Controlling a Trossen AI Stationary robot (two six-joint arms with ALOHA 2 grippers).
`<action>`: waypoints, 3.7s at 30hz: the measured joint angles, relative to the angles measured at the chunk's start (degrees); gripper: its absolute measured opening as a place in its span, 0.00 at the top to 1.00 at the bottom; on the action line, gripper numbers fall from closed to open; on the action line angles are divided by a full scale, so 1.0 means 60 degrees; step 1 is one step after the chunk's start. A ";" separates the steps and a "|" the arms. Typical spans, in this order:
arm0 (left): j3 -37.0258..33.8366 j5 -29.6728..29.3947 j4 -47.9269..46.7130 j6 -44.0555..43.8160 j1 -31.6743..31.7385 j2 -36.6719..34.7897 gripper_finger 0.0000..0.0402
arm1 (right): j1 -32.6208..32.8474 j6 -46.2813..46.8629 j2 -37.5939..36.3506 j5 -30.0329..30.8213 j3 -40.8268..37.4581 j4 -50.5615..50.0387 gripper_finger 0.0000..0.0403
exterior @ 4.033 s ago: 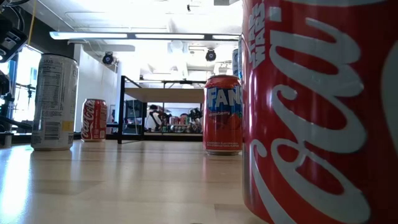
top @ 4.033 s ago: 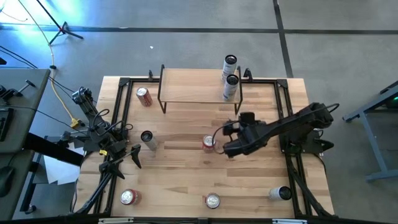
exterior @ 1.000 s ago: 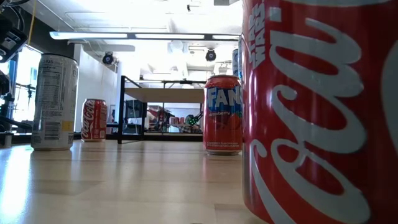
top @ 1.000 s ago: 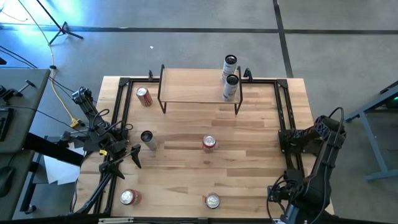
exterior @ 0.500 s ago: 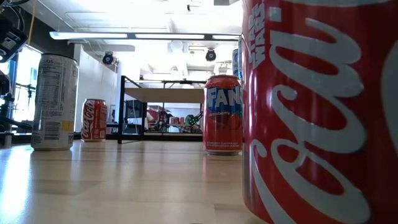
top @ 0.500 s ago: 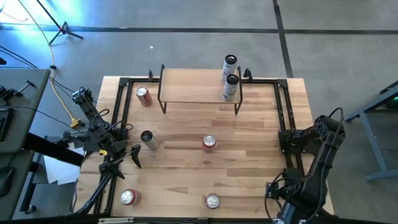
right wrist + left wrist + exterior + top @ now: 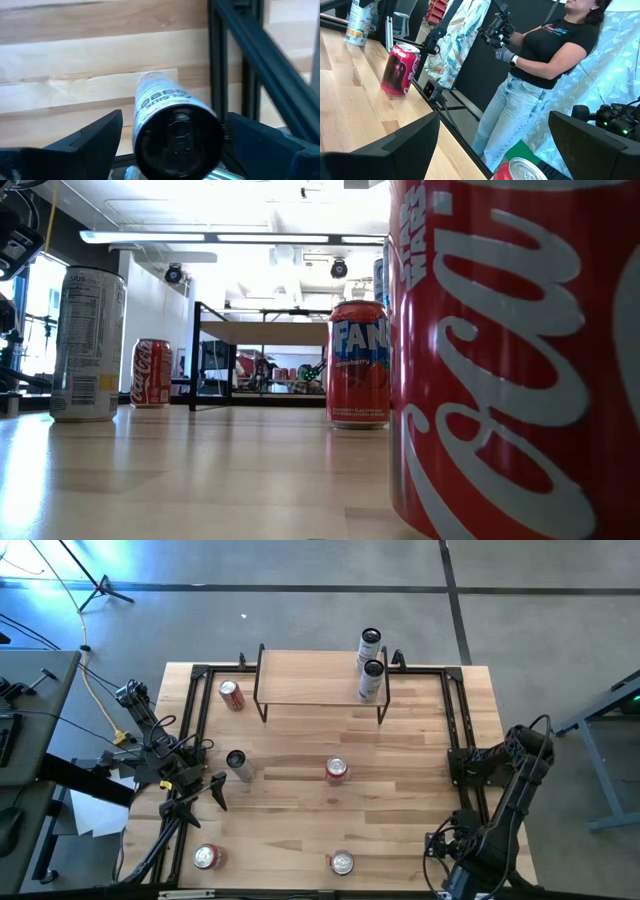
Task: Place canned beverage on shelf
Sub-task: Move the bottom white yellow soda can to the center of the table
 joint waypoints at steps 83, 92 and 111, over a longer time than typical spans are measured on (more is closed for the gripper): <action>-0.0003 0.0000 0.0000 0.0000 0.0003 0.0003 0.10 | -0.6586 -1.0072 -0.0197 0.1742 0.3559 -0.0928 0.40; -0.0002 0.0002 0.0000 0.0000 0.0004 0.0003 0.10 | -0.7767 -1.0729 -0.0197 0.1802 0.3880 -0.0912 0.40; -0.0004 0.0000 0.0001 0.0000 0.0002 0.0003 0.10 | -0.9831 -1.2042 0.1709 0.1740 0.3880 -0.0900 0.40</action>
